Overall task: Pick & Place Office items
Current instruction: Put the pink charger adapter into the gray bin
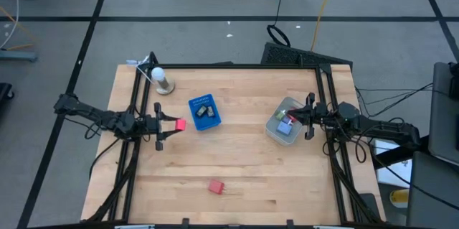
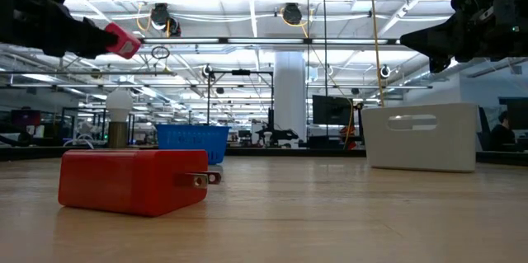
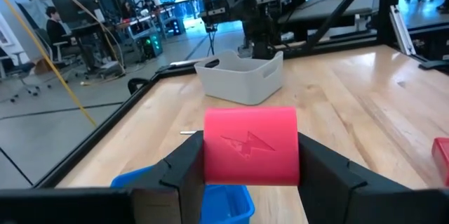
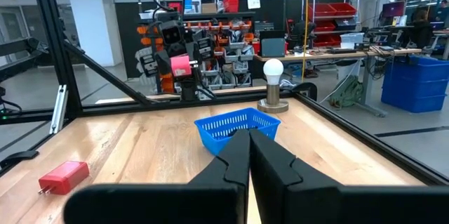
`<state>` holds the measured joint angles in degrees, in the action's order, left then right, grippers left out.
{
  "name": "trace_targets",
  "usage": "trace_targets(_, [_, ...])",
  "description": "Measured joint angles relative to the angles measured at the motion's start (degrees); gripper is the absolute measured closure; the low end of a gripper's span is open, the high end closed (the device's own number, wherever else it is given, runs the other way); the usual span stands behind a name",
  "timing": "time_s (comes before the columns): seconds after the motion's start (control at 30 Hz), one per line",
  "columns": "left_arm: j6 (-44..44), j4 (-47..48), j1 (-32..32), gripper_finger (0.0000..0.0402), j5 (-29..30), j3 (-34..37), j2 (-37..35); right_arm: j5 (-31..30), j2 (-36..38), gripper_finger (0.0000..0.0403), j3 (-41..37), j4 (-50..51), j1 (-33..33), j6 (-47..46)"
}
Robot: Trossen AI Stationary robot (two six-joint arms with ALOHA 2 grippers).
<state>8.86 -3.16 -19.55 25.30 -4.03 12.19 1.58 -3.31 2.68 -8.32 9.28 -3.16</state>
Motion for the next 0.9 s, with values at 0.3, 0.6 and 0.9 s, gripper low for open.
trace_targets(0.3, [0.2, 0.0, 0.0, 0.0225, 0.0, 0.2, 0.0, 0.0, 0.0, 0.0399, 0.0, 0.0, 0.0, 0.0])
trace_targets(0.6, [-0.9, -0.4, 0.0, 0.0212, 0.3, 0.2, 0.0, 0.0, 0.0, 0.0399, 0.0, 0.0, 0.0, 0.5])
trace_targets(0.9, [-4.9, -6.2, 0.0, 0.0226, -1.7, -1.5, 0.2, 0.0, 0.0, 0.0399, 0.0, -0.5, 0.0, 2.4])
